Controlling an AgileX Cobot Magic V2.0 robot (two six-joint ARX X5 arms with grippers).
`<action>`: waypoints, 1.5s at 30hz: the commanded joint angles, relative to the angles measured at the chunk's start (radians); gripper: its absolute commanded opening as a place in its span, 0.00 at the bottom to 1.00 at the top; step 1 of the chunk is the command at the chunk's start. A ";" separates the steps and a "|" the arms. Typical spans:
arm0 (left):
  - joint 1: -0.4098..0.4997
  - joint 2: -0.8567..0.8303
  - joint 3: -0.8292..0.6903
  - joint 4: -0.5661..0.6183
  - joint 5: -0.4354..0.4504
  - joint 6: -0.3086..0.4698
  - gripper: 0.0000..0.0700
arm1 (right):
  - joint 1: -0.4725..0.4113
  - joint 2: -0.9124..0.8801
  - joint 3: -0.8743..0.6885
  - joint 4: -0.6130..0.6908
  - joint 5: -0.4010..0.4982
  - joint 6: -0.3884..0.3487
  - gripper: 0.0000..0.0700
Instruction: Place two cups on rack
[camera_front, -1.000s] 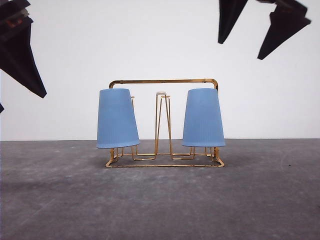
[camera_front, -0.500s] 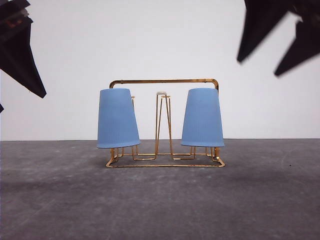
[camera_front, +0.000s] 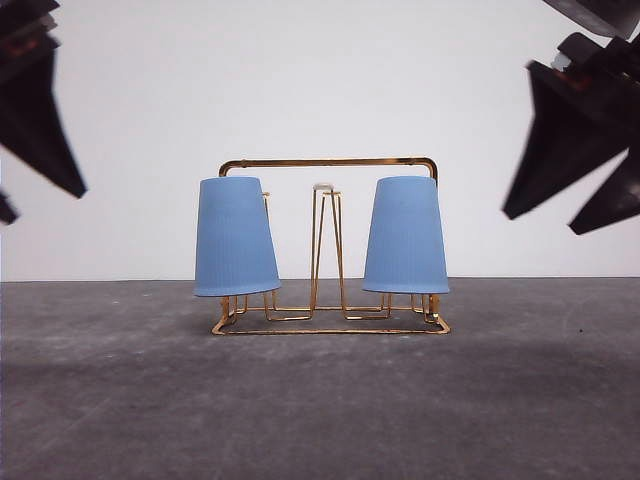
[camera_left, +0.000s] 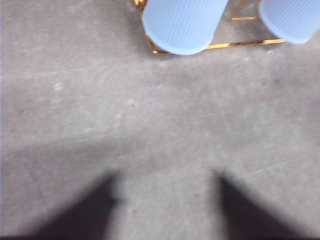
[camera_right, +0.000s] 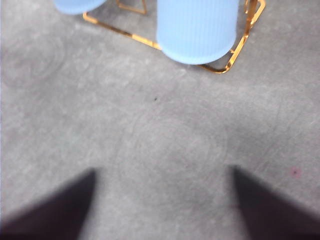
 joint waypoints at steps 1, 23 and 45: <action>-0.004 0.006 0.006 0.021 0.002 0.003 0.01 | 0.006 0.006 0.012 0.010 0.000 0.006 0.09; 0.057 -0.217 -0.163 0.224 -0.013 0.144 0.01 | 0.006 0.006 0.012 0.041 0.000 0.006 0.09; 0.384 -0.885 -0.639 0.337 -0.136 0.260 0.01 | 0.006 0.006 0.012 0.043 0.000 0.006 0.09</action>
